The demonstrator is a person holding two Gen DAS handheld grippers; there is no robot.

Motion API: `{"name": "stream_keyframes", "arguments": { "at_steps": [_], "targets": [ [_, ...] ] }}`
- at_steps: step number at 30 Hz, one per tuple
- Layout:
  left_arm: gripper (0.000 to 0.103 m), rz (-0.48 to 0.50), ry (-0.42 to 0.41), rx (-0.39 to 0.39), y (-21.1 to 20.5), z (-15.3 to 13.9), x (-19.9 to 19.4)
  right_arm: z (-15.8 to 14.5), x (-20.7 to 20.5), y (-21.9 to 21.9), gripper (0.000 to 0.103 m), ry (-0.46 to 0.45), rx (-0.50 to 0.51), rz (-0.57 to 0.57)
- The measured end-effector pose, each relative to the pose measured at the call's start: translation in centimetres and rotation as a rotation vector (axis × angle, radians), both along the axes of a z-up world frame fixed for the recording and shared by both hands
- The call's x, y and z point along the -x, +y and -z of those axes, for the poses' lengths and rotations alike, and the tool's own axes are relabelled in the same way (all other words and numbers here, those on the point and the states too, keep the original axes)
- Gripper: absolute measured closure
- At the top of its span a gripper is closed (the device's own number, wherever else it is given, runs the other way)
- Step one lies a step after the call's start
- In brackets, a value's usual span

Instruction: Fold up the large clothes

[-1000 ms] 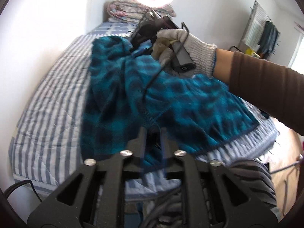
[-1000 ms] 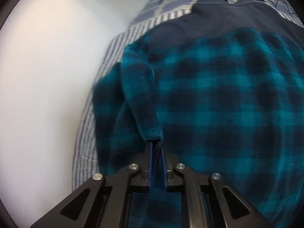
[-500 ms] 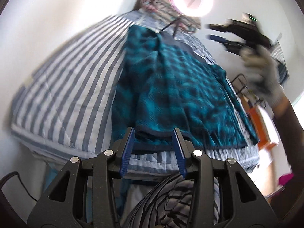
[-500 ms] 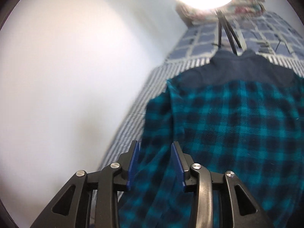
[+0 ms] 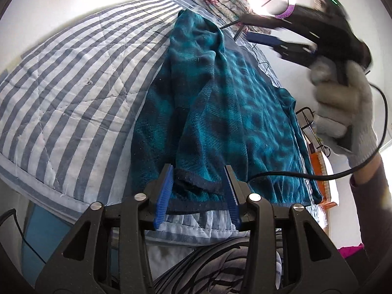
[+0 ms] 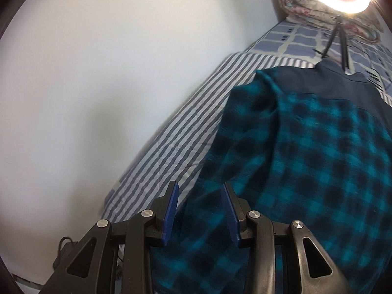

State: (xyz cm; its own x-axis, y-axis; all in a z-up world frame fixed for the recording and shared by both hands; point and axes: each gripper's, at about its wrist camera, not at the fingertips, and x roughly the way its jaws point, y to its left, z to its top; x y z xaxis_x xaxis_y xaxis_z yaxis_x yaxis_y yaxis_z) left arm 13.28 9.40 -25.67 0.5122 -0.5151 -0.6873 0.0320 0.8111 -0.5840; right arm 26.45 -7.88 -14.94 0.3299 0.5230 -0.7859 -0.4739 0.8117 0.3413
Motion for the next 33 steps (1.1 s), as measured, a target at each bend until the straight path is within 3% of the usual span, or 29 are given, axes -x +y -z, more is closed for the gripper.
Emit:
{"name": "stream_keyframes", "arguments": {
  "at_steps": [5, 12, 14, 15, 16, 20, 23, 26, 31, 32, 33],
  "targets": [
    [0.089, 0.002, 0.015, 0.007, -0.1, 0.5, -0.5, 3.1, -0.7, 4.8, 0.064, 0.028, 0.106, -0.054],
    [0.097, 0.002, -0.006, -0.012, -0.2, 0.3, -0.2, 7.4, -1.1, 8.7, 0.064, 0.001, 0.426, -0.051],
    [0.098, 0.008, -0.019, -0.025, -0.4, 0.1, -0.1, 7.9, -1.1, 9.0, 0.069, 0.004, 0.462, -0.055],
    [0.098, 0.011, -0.027, -0.031, -0.5, -0.1, 0.0, 8.3, -1.1, 9.0, 0.078, 0.005, 0.473, -0.059],
    [0.098, 0.011, -0.035, -0.034, -0.5, -0.3, 0.1, 8.7, -1.3, 9.4, 0.093, 0.010, 0.477, -0.061],
    [0.099, 0.005, -0.065, -0.030, -0.3, -1.0, 0.7, 8.7, -1.8, 9.1, 0.103, 0.024, 0.447, -0.043],
    [0.098, -0.001, -0.102, -0.040, -0.1, -1.6, 1.4, 7.8, -2.2, 8.3, 0.103, 0.034, 0.375, -0.019],
    [0.073, -0.024, -0.068, -0.015, 0.7, -1.1, 0.8, 7.6, -3.1, 7.4, 0.103, 0.057, 0.312, 0.001],
    [0.071, -0.041, -0.041, 0.067, 2.5, -0.7, 0.4, 6.5, -2.6, 6.8, 0.103, 0.065, 0.265, -0.032],
    [0.071, -0.041, -0.051, 0.048, 2.8, -0.9, 0.8, 5.5, -2.1, 6.1, 0.099, 0.056, 0.234, -0.030],
    [0.071, -0.042, -0.053, 0.042, 3.1, -0.9, 1.0, 4.6, -1.9, 5.4, 0.082, 0.051, 0.197, -0.033]
  ]
}}
